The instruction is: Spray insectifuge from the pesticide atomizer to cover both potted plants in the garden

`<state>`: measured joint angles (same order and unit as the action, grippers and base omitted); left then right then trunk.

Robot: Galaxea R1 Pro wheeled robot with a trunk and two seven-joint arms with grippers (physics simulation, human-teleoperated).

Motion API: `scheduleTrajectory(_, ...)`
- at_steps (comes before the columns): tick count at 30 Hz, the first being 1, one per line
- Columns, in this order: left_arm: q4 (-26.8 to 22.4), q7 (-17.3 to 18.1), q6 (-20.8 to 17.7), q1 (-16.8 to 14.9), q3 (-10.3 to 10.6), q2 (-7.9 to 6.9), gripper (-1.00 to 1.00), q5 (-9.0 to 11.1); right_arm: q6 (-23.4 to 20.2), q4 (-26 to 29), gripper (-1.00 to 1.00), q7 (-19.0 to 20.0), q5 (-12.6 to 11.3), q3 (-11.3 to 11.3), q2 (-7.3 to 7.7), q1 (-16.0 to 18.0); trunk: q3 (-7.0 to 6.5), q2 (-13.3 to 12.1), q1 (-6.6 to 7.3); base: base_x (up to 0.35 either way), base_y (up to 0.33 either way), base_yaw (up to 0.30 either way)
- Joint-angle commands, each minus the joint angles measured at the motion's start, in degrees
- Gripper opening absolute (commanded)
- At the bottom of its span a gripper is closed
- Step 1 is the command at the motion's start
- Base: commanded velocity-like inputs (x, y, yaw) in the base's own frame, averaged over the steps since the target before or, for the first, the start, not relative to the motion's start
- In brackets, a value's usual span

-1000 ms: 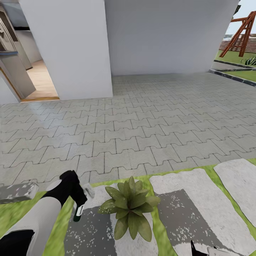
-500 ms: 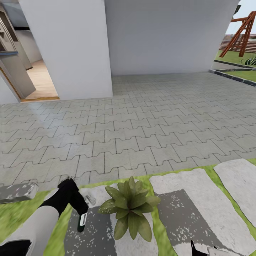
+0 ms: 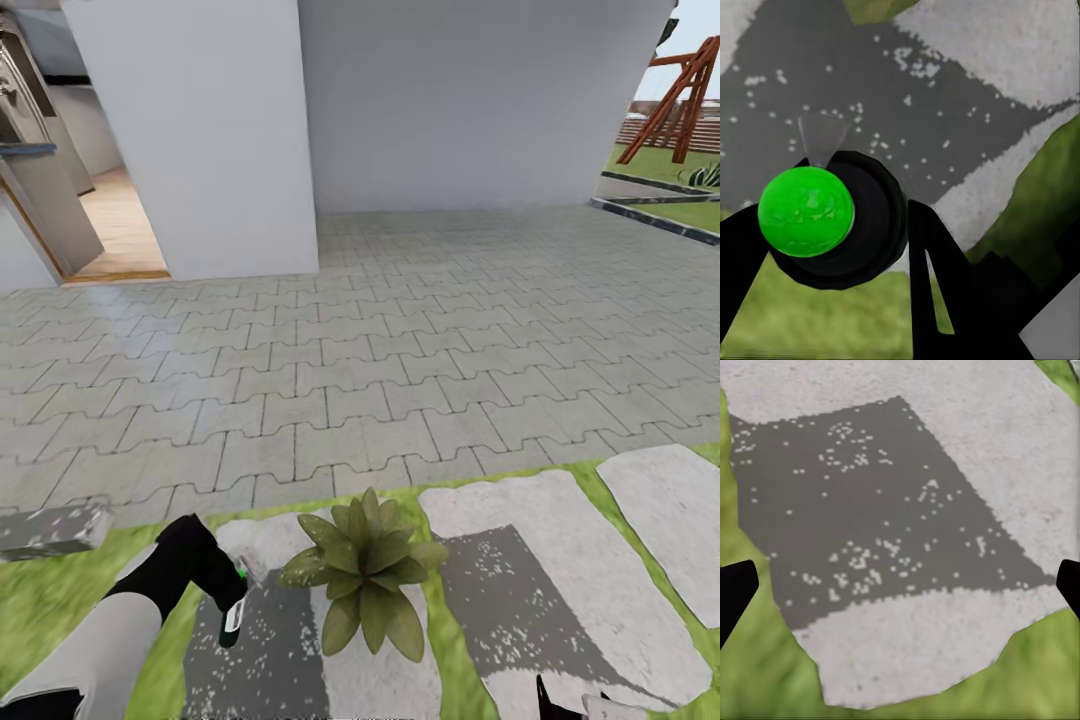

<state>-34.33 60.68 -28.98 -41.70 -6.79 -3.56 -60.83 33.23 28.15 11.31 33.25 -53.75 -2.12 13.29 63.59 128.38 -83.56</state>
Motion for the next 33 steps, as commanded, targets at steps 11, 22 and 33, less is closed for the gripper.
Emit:
scheduleTrajectory(11,0.0,-1.9,-0.4,0.8,0.0,0.32,-1.0,-0.3,0.2,-0.1,1.0,0.5,0.3,-0.5,-0.08,0.1,0.04,0.0,0.02,-0.007,0.0,0.22)
scheduleTrajectory(22,-0.5,-3.8,-0.5,0.8,-0.1,0.48,-1.0,0.0,0.2,0.1,1.0,0.5,0.3,-0.6,0.03,0.1,0.04,0.0,0.02,-0.08,-0.221,0.009)
scheduleTrajectory(33,-0.5,-3.9,-0.6,0.8,-0.1,0.48,-1.0,0.2,0.2,0.0,1.0,0.5,0.3,-0.5,0.01,0.1,0.04,0.0,0.02,-0.124,-0.267,0.004)
